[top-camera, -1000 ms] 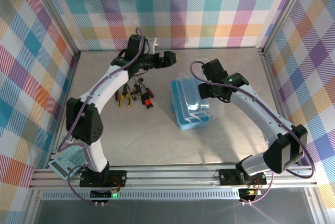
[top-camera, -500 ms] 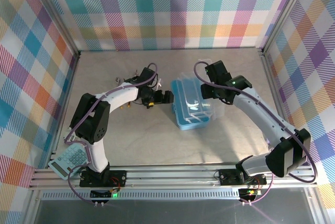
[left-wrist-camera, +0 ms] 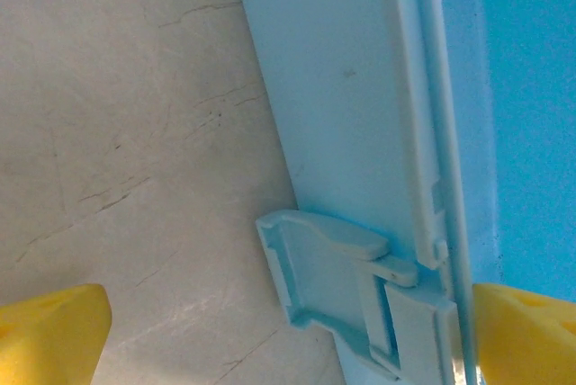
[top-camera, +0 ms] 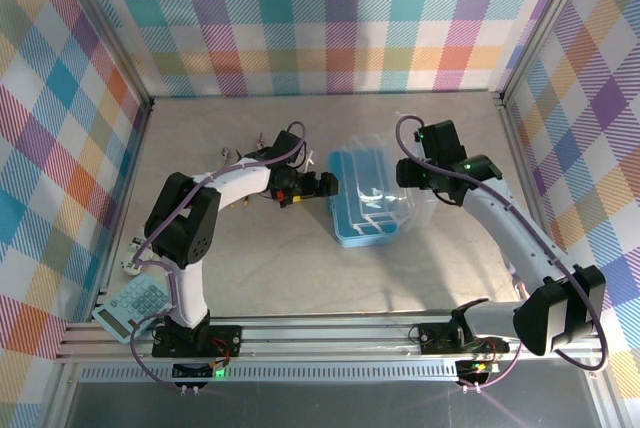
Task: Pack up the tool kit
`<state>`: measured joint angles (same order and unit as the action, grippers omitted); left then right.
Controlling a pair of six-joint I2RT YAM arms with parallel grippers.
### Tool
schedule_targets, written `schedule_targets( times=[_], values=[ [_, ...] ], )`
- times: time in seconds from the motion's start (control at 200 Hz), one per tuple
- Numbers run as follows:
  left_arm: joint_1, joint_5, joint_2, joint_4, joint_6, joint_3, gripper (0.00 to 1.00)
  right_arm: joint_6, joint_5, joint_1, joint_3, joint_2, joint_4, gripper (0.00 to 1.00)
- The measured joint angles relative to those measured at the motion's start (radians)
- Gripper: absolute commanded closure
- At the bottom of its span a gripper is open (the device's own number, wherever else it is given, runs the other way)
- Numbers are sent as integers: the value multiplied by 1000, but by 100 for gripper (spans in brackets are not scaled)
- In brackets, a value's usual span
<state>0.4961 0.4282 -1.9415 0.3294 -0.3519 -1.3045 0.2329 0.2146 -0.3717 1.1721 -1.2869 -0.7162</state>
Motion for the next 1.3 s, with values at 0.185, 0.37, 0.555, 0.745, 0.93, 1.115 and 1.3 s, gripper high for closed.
schedule_targets(
  times=[0.185,0.37,0.555,0.745,0.93,1.115,1.3],
  values=[
    [2,8,-26,-1,0,-17,1,7,-42,59,-41,8,1,24],
    [2,8,-27,-3,0,-17,1,-2,-63,173,-74,55,-15,24],
    [3,8,-32,1,0,-23,1,-17,-63,225,-78,93,-33,21],
    [4,-1,-32,23,5,-38,2,-44,-64,236,-63,100,-64,2],
    [-16,-65,-14,149,53,-147,0,-95,-128,190,18,97,-74,1],
    [-133,-189,144,270,92,-210,0,-115,-176,18,74,20,-24,1],
    [-323,-351,222,308,92,-128,3,-114,-220,-60,74,-110,25,1]
  ],
)
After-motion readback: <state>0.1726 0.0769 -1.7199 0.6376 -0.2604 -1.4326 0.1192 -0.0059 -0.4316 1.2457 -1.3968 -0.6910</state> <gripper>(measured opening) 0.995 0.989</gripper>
